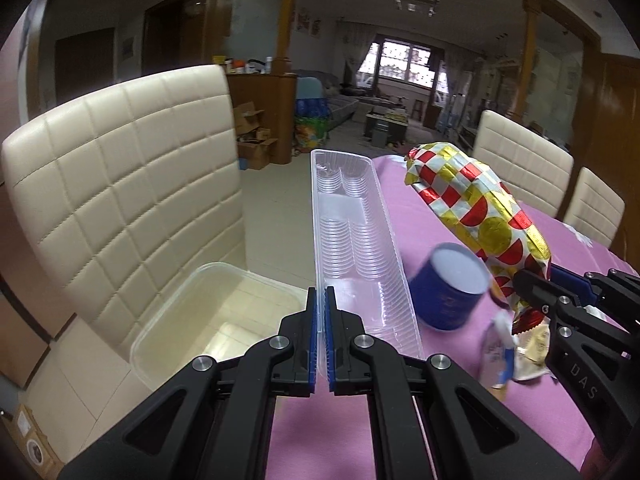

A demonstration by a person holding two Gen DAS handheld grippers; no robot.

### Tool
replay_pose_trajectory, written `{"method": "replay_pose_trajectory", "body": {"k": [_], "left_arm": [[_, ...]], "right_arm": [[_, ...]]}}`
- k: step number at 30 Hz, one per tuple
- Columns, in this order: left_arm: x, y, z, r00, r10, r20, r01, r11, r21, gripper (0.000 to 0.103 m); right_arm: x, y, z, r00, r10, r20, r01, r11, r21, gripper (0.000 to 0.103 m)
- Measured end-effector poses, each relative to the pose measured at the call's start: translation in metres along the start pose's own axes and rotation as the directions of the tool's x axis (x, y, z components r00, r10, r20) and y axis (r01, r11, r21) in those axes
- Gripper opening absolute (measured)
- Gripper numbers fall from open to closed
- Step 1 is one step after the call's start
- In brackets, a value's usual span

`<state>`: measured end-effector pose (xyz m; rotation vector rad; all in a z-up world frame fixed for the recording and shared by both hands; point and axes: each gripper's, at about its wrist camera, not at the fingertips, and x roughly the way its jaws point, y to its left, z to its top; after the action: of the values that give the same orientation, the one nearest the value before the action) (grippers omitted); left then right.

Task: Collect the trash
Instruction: 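Carry both items to the floor bin while the left tool releases the tray inside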

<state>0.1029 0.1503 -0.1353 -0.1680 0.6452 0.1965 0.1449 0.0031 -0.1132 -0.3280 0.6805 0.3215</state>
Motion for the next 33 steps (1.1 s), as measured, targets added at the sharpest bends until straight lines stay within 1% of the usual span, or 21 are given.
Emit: {"method": "replay_pose_trajectory", "body": {"k": [3, 9, 17, 20, 23, 28, 29, 30, 31, 32, 33], "left_arm": [[0.007, 0.021, 0.002, 0.999, 0.045, -0.009, -0.045, 0.999, -0.023, 0.004], [0.018, 0.057, 0.003, 0.994, 0.108, -0.028, -0.11, 0.992, -0.062, 0.004], [0.028, 0.089, 0.007, 0.985, 0.169, -0.038, -0.172, 0.982, -0.079, 0.004], [0.034, 0.101, 0.006, 0.983, 0.173, -0.058, -0.179, 0.978, -0.11, 0.004], [0.042, 0.108, 0.005, 0.981, 0.182, -0.075, -0.189, 0.975, -0.117, 0.004], [0.05, 0.115, 0.004, 0.978, 0.177, -0.107, -0.191, 0.972, -0.135, 0.005], [0.051, 0.116, 0.003, 0.979, 0.169, -0.112, -0.184, 0.973, -0.142, 0.005], [0.052, 0.116, 0.003, 0.977, 0.175, -0.118, -0.191, 0.971, -0.143, 0.007], [0.053, 0.117, 0.002, 0.974, 0.186, -0.127, -0.203, 0.969, -0.141, 0.01], [0.055, 0.117, 0.001, 0.973, 0.188, -0.131, -0.207, 0.968, -0.143, 0.029], [0.054, 0.118, 0.0, 0.973, 0.195, -0.126, -0.212, 0.966, -0.147, 0.067]], "right_arm": [[0.011, 0.02, 0.008, 1.0, 0.024, -0.003, -0.024, 0.999, -0.027, 0.02], [0.027, 0.052, 0.019, 0.997, 0.072, -0.013, -0.073, 0.995, -0.07, 0.02], [0.045, 0.077, 0.022, 0.992, 0.116, -0.053, -0.12, 0.99, -0.072, 0.02], [0.051, 0.085, 0.023, 0.99, 0.122, -0.064, -0.127, 0.989, -0.079, 0.02], [0.055, 0.09, 0.025, 0.992, 0.114, -0.062, -0.12, 0.989, -0.091, 0.02], [0.059, 0.087, 0.03, 0.992, 0.115, -0.057, -0.119, 0.99, -0.076, 0.02], [0.06, 0.086, 0.03, 0.992, 0.115, -0.058, -0.119, 0.99, -0.074, 0.02], [0.061, 0.087, 0.03, 0.992, 0.115, -0.06, -0.119, 0.99, -0.073, 0.02], [0.062, 0.087, 0.03, 0.992, 0.115, -0.06, -0.119, 0.99, -0.074, 0.02], [0.062, 0.087, 0.03, 0.992, 0.113, -0.062, -0.118, 0.99, -0.076, 0.02], [0.062, 0.088, 0.029, 0.992, 0.111, -0.062, -0.116, 0.99, -0.079, 0.02]]}}
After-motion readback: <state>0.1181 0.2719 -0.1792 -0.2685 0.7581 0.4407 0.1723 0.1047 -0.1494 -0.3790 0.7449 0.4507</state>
